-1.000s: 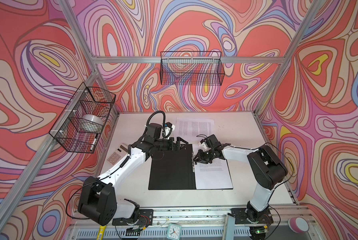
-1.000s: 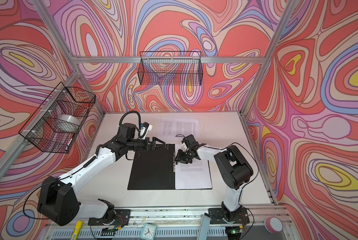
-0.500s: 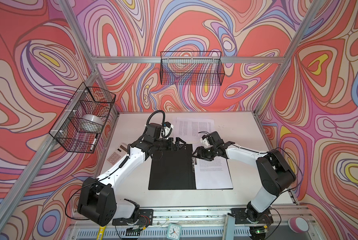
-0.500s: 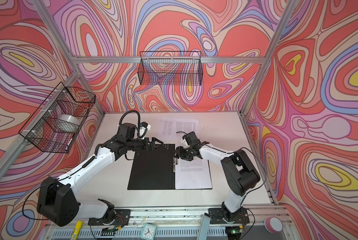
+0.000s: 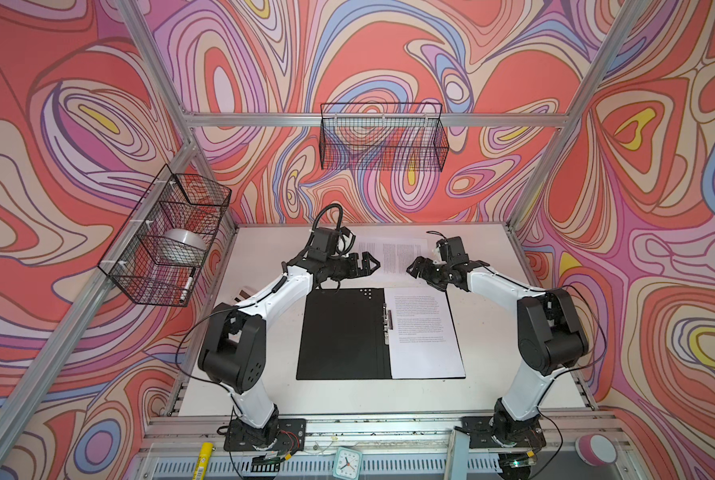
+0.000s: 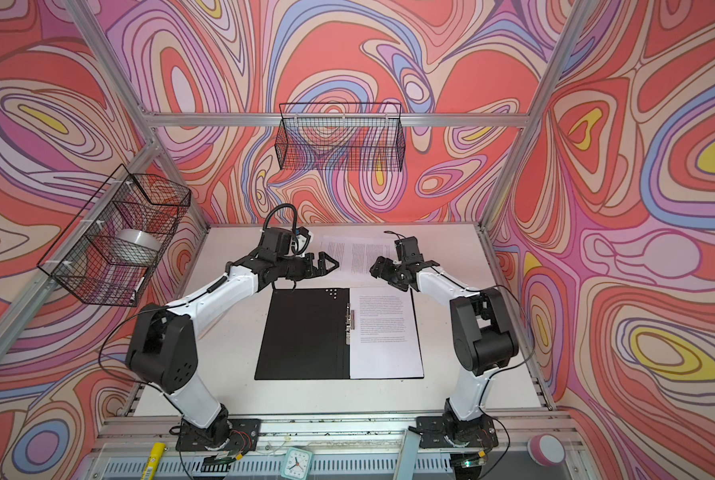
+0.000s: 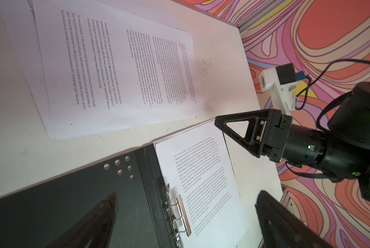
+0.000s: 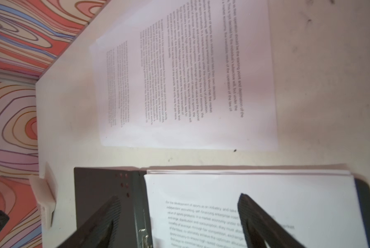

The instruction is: Put the files into the folder

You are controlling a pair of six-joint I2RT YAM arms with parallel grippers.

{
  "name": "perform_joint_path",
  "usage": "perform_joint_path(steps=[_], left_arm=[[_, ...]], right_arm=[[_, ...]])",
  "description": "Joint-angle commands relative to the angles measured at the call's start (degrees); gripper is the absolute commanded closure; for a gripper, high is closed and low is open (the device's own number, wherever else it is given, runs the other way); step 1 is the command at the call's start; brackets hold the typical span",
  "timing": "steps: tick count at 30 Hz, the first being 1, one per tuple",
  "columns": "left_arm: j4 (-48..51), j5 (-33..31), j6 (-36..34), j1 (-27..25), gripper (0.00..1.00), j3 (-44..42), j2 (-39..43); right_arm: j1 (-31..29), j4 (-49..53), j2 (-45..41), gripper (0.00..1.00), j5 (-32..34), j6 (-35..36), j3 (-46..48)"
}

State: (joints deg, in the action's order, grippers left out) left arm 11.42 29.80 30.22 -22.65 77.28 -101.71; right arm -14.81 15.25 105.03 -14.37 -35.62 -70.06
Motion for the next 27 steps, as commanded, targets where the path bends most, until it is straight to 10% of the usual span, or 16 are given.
perform_joint_path(steps=[1, 27], left_arm=[[2.3, 1.2, -0.9, 0.8, 0.00, 7.0, -7.8], [13.3, 5.3, -5.3, 4.2, 0.00, 29.8, -34.7]], right_arm=[[0.4, -1.5, 3.1, 0.06, 2.3, -1.7, -1.8], [4.7, 3.7, 17.2, 0.04, 1.9, 1.0, -12.5]])
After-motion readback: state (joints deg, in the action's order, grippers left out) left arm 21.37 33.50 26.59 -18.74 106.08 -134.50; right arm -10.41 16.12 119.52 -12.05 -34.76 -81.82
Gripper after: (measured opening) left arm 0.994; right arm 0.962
